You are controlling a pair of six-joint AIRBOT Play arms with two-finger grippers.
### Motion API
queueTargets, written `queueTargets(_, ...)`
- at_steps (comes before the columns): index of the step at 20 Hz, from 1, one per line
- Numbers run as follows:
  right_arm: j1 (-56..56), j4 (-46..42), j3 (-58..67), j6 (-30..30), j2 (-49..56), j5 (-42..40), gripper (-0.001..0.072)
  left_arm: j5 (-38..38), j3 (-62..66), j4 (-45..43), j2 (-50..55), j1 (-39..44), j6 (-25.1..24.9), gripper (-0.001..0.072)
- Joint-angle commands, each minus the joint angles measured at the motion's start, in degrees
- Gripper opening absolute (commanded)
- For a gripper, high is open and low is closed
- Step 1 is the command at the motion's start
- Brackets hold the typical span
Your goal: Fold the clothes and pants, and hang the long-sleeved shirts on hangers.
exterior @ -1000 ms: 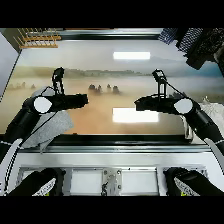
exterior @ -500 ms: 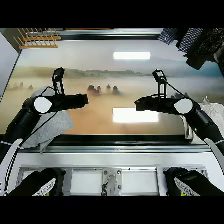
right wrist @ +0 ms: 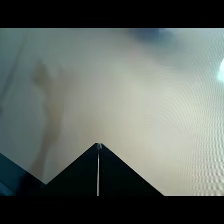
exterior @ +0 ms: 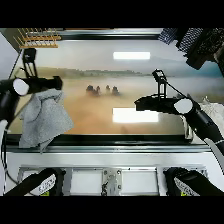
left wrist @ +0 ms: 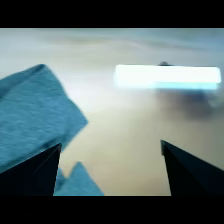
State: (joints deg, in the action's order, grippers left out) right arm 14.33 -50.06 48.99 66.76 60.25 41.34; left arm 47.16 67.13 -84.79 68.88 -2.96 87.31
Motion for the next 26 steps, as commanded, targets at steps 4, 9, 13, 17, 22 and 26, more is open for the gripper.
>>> queueTargets(4, 0.0, 0.0, 0.0, 0.0, 0.0, 0.0, 0.0019, 5.0, 12.2, -5.6, 17.5, -10.9, -0.5, 0.0696)
queueTargets(9, 0.0, 0.0, 0.0, 0.0, 0.0, 0.0, 0.002, 5.2, 14.4, -5.7, 27.2, -12.0, -0.6, 0.0697)
queueTargets(13, 0.0, 0.0, 0.0, 0.0, 0.0, 0.0, 0.002, 6.0, 14.4, -5.5, 29.4, -11.1, -0.4, 0.0659)
queueTargets(17, 0.0, 0.1, 0.0, 0.0, 0.0, 0.0, 0.002, 6.7, 14.4, -5.1, 26.1, -8.1, -0.5, 0.0006)
queueTargets(22, 0.0, 4.2, 0.0, 0.7, 0.0, 0.3, 0.0019, 5.2, 14.4, -5.0, 15.2, 4.7, -0.5, 0.0006)
queueTargets(26, -2.6, 0.2, 1.4, -3.3, -1.5, -2.1, 0.0015, 4.6, 14.4, -5.0, 9.4, 21.0, -0.6, 0.0007)
